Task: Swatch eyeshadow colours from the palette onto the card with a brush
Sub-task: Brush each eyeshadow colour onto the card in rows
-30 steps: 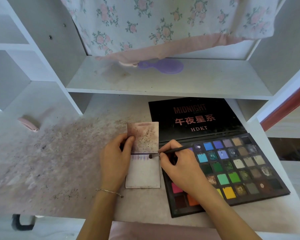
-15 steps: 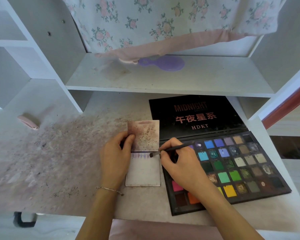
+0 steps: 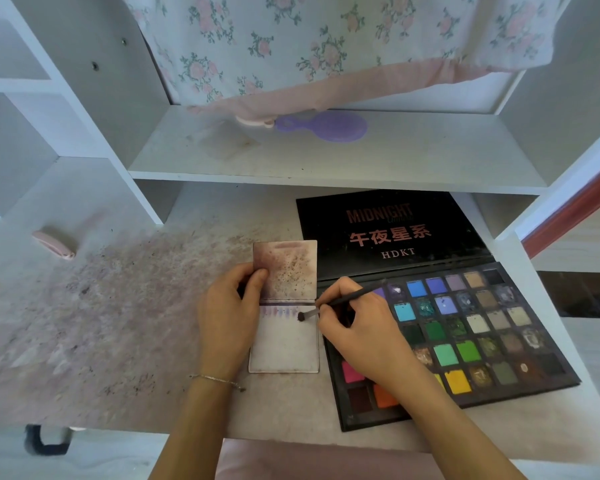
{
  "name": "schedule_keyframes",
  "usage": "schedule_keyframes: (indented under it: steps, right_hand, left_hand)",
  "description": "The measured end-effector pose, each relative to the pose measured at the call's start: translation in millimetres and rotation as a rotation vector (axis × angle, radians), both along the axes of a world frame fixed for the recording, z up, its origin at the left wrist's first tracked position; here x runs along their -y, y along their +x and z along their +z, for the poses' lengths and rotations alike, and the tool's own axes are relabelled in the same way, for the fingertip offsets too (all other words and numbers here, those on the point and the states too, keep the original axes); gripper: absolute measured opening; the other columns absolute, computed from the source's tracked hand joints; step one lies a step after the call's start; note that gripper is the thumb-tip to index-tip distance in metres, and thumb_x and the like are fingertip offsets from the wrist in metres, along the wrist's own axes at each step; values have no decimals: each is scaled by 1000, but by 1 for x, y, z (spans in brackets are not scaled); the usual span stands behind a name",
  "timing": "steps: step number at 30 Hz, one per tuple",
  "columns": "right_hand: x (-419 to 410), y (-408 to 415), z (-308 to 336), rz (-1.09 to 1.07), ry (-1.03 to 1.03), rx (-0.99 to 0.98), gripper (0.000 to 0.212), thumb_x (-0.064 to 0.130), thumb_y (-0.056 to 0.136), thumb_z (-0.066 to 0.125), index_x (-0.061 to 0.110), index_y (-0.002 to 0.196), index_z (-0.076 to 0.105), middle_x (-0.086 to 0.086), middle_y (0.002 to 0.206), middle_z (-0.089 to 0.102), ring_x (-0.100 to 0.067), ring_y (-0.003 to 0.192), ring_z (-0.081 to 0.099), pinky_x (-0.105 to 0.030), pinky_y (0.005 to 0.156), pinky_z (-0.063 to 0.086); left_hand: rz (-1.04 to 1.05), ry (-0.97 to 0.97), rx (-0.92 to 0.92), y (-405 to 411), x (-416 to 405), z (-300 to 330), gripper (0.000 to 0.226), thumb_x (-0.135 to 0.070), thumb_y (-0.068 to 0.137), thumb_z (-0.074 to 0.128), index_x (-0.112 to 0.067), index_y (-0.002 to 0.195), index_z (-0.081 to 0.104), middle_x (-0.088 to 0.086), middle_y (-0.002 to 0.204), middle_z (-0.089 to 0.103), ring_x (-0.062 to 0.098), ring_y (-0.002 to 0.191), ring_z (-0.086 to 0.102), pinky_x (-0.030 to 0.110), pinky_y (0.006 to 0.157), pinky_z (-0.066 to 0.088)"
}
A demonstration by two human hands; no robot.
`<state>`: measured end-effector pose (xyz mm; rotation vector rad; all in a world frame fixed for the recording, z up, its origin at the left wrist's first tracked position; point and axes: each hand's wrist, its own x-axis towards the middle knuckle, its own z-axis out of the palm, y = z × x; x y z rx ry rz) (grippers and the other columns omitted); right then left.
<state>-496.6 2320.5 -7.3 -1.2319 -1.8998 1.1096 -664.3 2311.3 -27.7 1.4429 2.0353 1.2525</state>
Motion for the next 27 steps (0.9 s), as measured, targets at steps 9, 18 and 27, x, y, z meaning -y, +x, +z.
schedule_keyframes:
  steps: [9, 18, 27]
  right_hand:
    - [-4, 5, -3, -165, 19, -256, 24, 8, 86, 54, 31, 80, 58, 2, 77, 64, -14, 68, 60, -27, 60, 51]
    - [-11, 41, 4, -352, 62, -366, 29, 0, 89, 49, 26, 83, 61, 13, 73, 68, -4, 70, 62, -10, 62, 48]
    - [-9, 118, 0, -703, 199, -210, 17, 5, 90, 48, 22, 89, 53, 8, 81, 60, 10, 73, 60, -4, 50, 44]
  left_hand:
    - [-8, -13, 4, 0, 0, 0, 14, -22, 89, 54, -20, 94, 67, -11, 77, 64, 2, 72, 57, 20, 63, 43]
    - [8, -19, 11, 1, 2, 4, 17, -24, 89, 55, -18, 99, 67, -16, 77, 60, -2, 73, 56, 15, 63, 40]
    - [15, -44, -28, 2, 2, 4, 20, -23, 90, 54, -15, 103, 67, -11, 81, 59, -3, 70, 50, 13, 60, 34]
